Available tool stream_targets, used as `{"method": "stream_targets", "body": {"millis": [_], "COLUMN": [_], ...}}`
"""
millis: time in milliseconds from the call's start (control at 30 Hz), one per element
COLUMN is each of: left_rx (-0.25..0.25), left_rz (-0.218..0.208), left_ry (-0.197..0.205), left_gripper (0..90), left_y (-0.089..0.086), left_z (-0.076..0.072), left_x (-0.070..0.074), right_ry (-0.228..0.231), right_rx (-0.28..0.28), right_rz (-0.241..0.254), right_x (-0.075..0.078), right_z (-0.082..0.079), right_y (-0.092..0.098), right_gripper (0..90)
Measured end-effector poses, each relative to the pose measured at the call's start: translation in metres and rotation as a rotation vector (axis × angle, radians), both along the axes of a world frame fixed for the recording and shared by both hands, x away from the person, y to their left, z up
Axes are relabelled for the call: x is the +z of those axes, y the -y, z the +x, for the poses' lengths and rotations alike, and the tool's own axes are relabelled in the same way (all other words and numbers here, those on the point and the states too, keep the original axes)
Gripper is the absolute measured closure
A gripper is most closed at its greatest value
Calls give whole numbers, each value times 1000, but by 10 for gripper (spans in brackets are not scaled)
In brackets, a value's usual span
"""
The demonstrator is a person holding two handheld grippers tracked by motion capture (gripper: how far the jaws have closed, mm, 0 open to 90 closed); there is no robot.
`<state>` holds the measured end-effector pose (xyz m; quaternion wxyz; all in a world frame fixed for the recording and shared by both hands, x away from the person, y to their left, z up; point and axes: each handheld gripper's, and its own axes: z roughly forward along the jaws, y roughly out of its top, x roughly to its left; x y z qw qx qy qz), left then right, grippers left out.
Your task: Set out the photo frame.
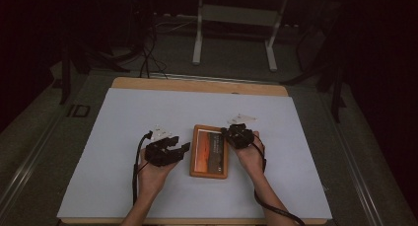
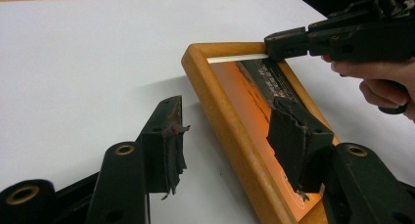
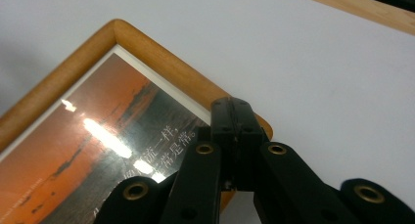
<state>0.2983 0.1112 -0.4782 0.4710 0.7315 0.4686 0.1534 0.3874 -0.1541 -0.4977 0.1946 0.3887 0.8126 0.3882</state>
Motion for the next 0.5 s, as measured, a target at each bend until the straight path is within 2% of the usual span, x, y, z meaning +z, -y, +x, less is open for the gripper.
{"method": "stream_targets", "body": {"millis": [200,433,500], "left_rx": [-6,1,-11], "left_rz": [-5,-17,-24], "left_ry": [3,9,0], "left_gripper": [468,431,431], "left_y": [1,3,4], "left_z": [-2,-3,-4], "left_x": [2,2,1], "right_ry": [-15,-62,-67], "right_rx": [-24,-63,-64], "right_rz": [9,12,4], "right_x": [-5,-18,-20], "right_z": [2,6,7], "right_y": [6,15,15], "right_gripper": [900,900,900]}}
